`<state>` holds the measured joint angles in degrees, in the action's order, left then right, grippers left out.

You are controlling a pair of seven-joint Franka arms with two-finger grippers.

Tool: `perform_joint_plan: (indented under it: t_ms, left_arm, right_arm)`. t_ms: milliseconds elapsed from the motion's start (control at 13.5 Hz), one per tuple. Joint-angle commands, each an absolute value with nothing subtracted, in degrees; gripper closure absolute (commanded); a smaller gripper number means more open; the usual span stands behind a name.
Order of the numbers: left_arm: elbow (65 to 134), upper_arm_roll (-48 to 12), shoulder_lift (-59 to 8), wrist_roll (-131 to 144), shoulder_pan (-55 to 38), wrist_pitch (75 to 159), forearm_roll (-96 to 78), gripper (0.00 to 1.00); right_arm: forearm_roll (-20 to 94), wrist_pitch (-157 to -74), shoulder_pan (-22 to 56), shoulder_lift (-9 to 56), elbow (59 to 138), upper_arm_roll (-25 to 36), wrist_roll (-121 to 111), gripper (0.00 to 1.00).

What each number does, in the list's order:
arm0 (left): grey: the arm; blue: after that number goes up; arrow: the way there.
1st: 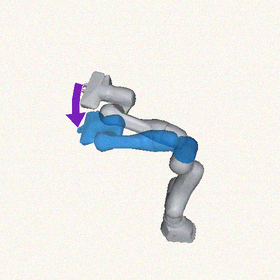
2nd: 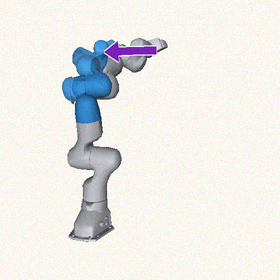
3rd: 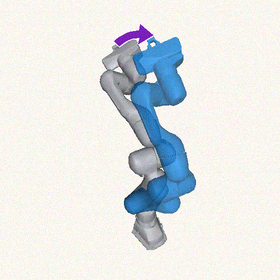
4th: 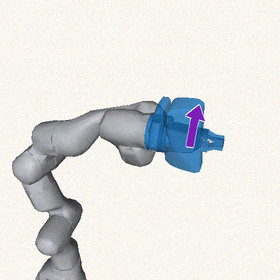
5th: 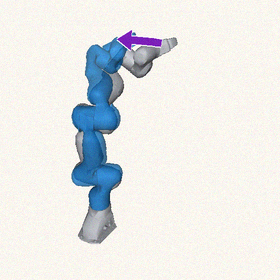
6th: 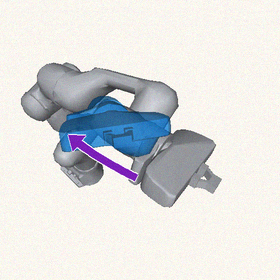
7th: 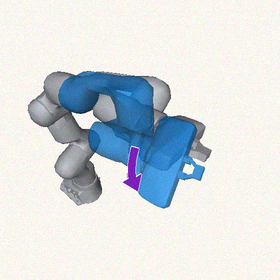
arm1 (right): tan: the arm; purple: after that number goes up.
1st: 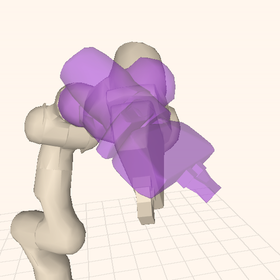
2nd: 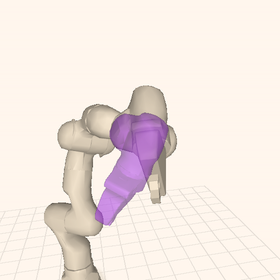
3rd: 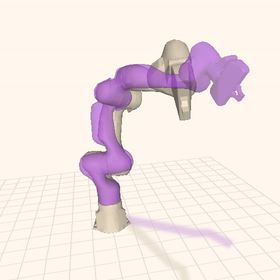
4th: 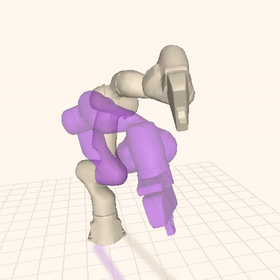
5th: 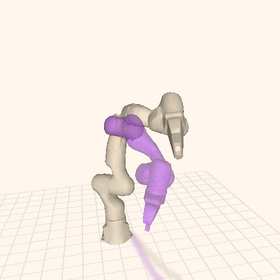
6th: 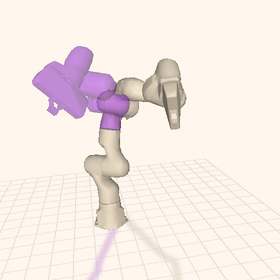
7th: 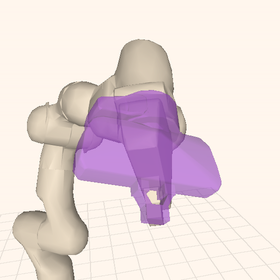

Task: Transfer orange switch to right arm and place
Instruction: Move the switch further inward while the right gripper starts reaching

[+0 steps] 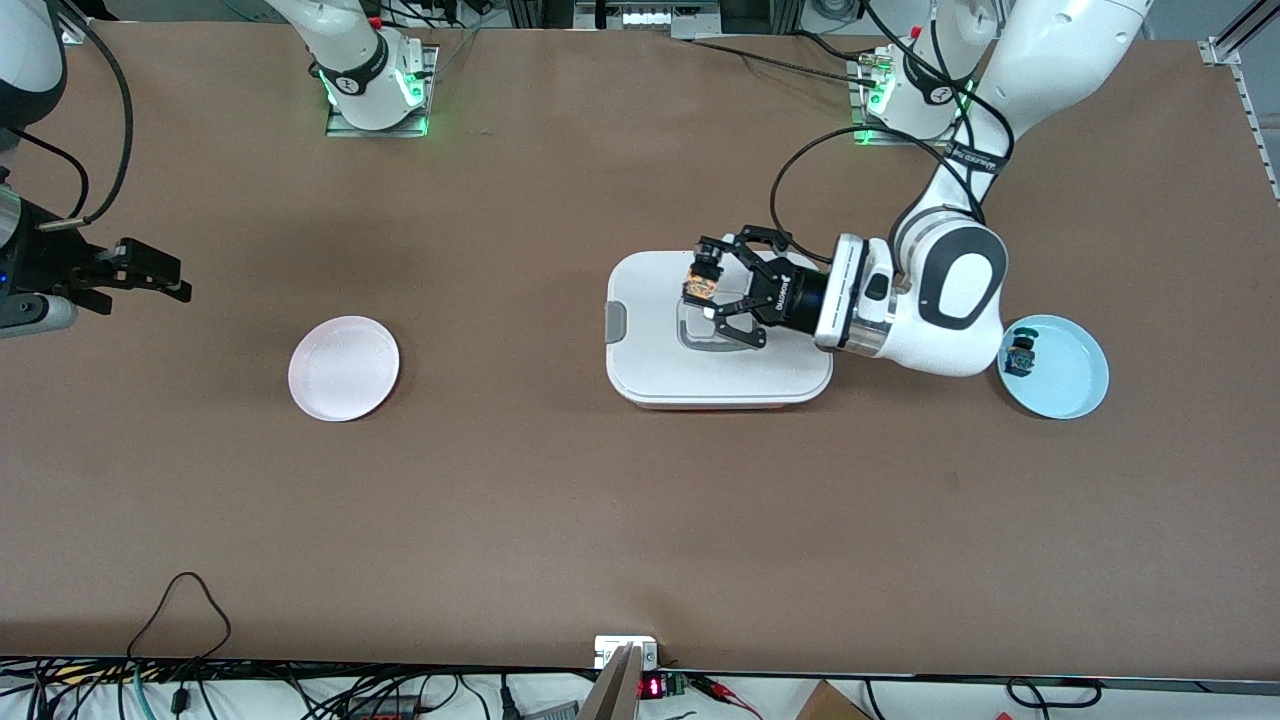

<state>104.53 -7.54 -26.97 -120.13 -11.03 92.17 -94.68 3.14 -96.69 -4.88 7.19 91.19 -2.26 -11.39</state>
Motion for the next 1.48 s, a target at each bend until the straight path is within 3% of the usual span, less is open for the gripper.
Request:
perform_joint_plan:
  t_ms: [0, 888, 1183, 1405]
  left_arm:
    - [103.97, -7.29, -27.51, -121.99, -12.65, 93.33, -97.03, 1.00]
    - [103.27, -7.38, -27.51, -121.99, -15.20, 98.96, -100.36, 1.00]
    - [103.27, -7.38, -27.42, -122.08, -15.56, 101.51, -100.55, 1.00]
    - [103.27, -7.38, -27.42, -122.17, -15.64, 101.51, -100.55, 1.00]
  right_arm:
    - [1.85, -97.99, -4.05, 6.94, 91.93, -2.64, -11.43, 0.00]
    - [4.21, -98.18, -4.04, 10.37, 90.44, -2.55, -14.05, 0.00]
    - [35.01, -94.66, -4.83, 13.61, 91.67, -2.37, -15.73, 0.00]
    - [55.64, -98.76, -3.44, 17.92, 94.20, -2.81, -16.08, 0.00]
